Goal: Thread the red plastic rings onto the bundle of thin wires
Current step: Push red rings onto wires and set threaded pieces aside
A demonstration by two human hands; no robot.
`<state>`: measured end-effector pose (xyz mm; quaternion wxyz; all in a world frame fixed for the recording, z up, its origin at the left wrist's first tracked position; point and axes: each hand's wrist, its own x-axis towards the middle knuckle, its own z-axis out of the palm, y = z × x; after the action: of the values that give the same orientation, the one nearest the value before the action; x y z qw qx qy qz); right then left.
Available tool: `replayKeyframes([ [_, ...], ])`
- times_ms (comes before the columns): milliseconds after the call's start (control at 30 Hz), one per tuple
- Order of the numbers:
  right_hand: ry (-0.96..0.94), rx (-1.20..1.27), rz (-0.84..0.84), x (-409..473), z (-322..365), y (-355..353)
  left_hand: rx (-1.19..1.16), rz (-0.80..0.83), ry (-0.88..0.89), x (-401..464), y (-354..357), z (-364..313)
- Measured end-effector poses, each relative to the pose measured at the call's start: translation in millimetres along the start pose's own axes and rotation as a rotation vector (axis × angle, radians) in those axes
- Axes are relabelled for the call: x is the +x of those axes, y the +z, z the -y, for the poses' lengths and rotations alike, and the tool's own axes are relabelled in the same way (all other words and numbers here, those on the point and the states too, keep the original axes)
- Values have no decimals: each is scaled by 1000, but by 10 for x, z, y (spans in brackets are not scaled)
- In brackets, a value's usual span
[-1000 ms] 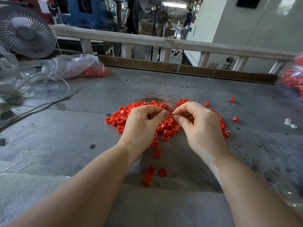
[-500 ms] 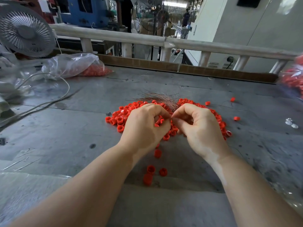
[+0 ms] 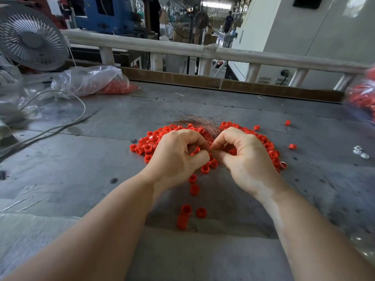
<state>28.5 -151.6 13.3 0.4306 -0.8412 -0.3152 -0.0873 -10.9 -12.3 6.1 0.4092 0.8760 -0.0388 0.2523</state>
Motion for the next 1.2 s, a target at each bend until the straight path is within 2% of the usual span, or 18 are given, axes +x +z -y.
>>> replayKeyframes([
  [133,26,-35,-104,27,-53,-27,-60,-31,-13,7,-16,8],
  [267,133,131,-192,53,-144,-90,-216,-107,-90,19,-26,30],
  [600,98,213,-78,45,-102,-7,-196,-66,-30,4,-4,-20],
  [700,50,221,-50,33,-68,3,-227,-30,-79,-2,-12,-40],
  [767,24,234,-1,30,-54,-5,-318,25,-157,-4,-21,-49],
  [933,13,365,75,35,-53,-32,-711,150,-365,-5,-23,-36],
  [1133,82,418,-109,66,-157,-13,-1147,89,-639,61,-36,-64],
  [1200,65,383,-126,62,-156,-3,-1246,88,-665,59,-29,-53],
])
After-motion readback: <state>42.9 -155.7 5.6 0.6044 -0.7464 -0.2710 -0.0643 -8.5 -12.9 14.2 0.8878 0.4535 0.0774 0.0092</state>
